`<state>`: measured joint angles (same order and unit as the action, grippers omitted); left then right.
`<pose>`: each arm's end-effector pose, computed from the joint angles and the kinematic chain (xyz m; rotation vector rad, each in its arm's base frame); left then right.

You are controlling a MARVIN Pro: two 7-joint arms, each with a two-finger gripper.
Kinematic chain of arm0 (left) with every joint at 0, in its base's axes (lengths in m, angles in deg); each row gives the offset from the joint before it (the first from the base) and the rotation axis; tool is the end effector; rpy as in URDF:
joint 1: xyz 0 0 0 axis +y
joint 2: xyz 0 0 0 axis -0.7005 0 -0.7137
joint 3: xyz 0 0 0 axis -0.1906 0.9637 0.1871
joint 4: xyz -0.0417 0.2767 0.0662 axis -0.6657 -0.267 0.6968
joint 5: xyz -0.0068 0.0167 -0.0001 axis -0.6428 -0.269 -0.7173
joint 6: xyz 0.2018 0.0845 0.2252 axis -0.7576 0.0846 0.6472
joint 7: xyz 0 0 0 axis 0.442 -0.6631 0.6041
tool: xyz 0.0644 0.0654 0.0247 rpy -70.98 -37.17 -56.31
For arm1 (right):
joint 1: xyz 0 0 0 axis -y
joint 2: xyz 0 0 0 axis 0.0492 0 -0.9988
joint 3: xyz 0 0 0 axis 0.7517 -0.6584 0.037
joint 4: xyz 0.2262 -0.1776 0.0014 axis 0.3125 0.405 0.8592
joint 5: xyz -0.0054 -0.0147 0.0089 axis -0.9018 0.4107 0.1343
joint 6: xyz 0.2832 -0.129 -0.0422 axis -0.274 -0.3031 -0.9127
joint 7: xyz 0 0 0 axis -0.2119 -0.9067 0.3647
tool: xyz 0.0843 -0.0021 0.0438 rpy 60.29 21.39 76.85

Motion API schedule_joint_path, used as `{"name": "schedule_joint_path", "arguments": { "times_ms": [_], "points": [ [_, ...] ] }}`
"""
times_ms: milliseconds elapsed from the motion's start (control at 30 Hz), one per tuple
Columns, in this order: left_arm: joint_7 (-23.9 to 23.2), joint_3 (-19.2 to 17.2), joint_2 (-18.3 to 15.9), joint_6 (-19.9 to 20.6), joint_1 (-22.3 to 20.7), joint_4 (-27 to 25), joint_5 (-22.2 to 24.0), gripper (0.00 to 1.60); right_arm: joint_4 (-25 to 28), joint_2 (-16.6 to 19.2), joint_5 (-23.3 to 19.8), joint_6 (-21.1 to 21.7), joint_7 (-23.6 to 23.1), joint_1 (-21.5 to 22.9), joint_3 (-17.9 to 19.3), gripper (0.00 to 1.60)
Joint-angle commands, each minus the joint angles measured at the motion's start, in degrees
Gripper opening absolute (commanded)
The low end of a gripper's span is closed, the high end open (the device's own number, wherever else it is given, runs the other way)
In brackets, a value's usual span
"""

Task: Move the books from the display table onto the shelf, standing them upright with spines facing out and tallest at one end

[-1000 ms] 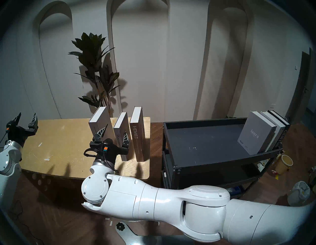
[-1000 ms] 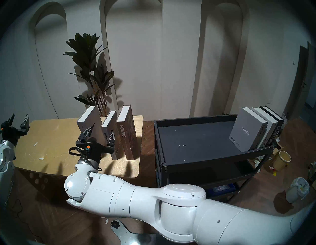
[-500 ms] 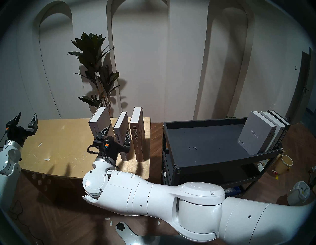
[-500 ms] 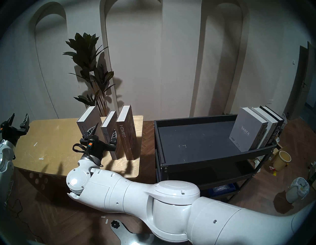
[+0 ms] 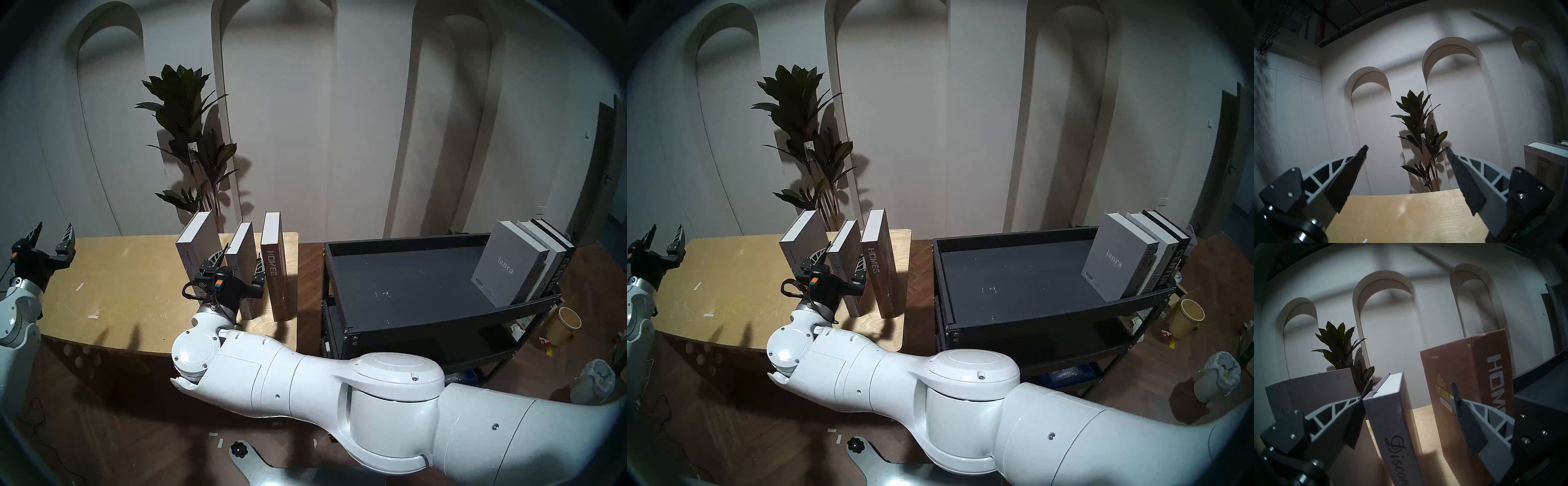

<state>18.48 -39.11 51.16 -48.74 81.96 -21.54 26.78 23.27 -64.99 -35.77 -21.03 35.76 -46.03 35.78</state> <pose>0.3047 0.3609 -0.1294 -1.7240 0.0028 -2.1637 0.3918 0.4043 -0.2508 -1.9805 0.3171 -2.2831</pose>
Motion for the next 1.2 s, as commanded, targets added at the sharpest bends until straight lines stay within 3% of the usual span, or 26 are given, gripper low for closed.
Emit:
{"name": "schedule_joint_path", "arguments": {
  "times_ms": [0,667,1167],
  "points": [
    [0.26,-1.18,-0.25,-0.2,-0.41,-0.38,-0.15,1.6,0.17,-1.19,-0.32,0.43,4.81,1.3,-0.25,1.6],
    [0.35,-0.95,-0.27,-0.22,-0.53,-0.29,-0.12,1.6,0.57,-1.19,-2.0,4.72,-0.76,5.16,-0.05,1.6],
    [0.36,-0.84,-0.28,-0.22,-0.57,-0.25,-0.1,1.6,-0.31,-1.19,-3.32,7.19,-4.6,5.05,-0.85,1.6]
  ]
}}
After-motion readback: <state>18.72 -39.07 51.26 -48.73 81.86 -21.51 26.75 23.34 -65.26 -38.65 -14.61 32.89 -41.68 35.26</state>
